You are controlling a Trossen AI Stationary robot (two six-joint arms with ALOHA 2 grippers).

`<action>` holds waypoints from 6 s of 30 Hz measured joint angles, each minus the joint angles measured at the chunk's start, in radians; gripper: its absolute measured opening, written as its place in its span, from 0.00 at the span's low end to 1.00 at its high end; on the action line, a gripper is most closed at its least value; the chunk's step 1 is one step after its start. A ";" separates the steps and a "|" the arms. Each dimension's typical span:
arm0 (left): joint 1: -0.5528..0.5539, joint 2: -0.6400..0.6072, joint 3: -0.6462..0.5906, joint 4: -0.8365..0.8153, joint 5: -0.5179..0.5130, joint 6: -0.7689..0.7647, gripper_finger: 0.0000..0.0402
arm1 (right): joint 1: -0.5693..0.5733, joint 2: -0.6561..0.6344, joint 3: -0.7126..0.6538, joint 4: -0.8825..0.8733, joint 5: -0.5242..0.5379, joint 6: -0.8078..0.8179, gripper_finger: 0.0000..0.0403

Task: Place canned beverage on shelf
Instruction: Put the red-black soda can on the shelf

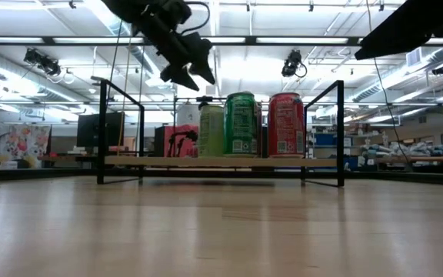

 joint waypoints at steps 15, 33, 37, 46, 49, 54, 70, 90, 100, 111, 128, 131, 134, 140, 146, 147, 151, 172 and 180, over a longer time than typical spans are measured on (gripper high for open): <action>0.051 0.248 0.274 -0.357 -0.013 -0.006 0.87 | -0.018 0.000 0.000 -0.004 -0.027 -0.002 0.88; 0.035 0.295 0.276 -0.417 0.065 0.034 0.87 | -0.018 0.000 0.000 -0.006 -0.026 -0.002 0.88; 0.023 0.295 0.276 -0.431 0.060 0.042 0.87 | -0.018 0.000 0.000 -0.006 -0.027 -0.002 0.88; 0.003 0.295 0.275 -0.450 0.055 0.050 0.87 | -0.018 0.000 0.000 -0.006 -0.027 0.002 0.88; 0.002 0.295 0.275 -0.462 0.042 0.054 0.87 | -0.018 0.000 0.000 -0.006 -0.029 0.002 0.88; 0.003 0.293 0.275 -0.463 -0.038 0.062 0.87 | -0.018 0.000 0.000 -0.006 -0.034 0.002 0.88; -0.178 0.121 0.275 -0.264 -0.055 0.275 0.87 | -0.017 0.000 0.000 -0.014 -0.034 0.003 0.88; -0.609 0.129 0.274 -0.315 -0.087 -0.063 0.87 | -0.030 0.076 0.128 -0.203 -0.495 0.132 0.86; -0.746 0.131 0.170 -0.265 -0.215 -0.100 0.87 | -0.033 0.185 0.278 -0.548 -0.842 0.413 0.84; -0.846 0.131 0.065 -0.076 -0.241 -0.024 0.87 | 0.021 0.166 0.280 -0.627 -1.072 0.773 0.90; -0.855 0.131 0.040 0.034 -0.241 0.012 0.87 | 0.082 0.209 0.280 -0.687 -1.094 1.027 0.90; -0.854 0.131 0.040 0.022 -0.242 0.008 0.87 | 0.084 0.258 0.280 -0.670 -1.132 1.011 0.90; -0.858 0.131 0.040 0.017 -0.241 0.007 0.87 | 0.084 0.297 0.280 -0.653 -1.172 0.992 0.90; -0.862 0.131 0.040 0.004 -0.241 0.001 0.87 | 0.105 0.335 0.279 -0.628 -1.182 0.972 0.90; -0.864 0.131 0.040 0.003 -0.241 0.001 0.87 | 0.124 0.336 0.279 -0.629 -1.163 0.990 0.88; -0.864 0.131 0.040 0.003 -0.240 0.001 0.87 | 0.124 0.336 0.279 -0.630 -1.154 0.990 0.87; -0.863 0.131 0.040 0.001 -0.241 0.000 0.87 | 0.124 0.336 0.279 -0.629 -1.129 0.981 0.81; -0.896 0.131 0.040 -0.103 -0.254 -0.022 0.87 | -0.107 0.336 0.279 -0.548 -1.043 0.708 0.86; -0.896 0.131 0.040 -0.199 -0.299 -0.064 0.87 | -0.242 0.336 0.279 -0.450 -1.031 0.529 0.86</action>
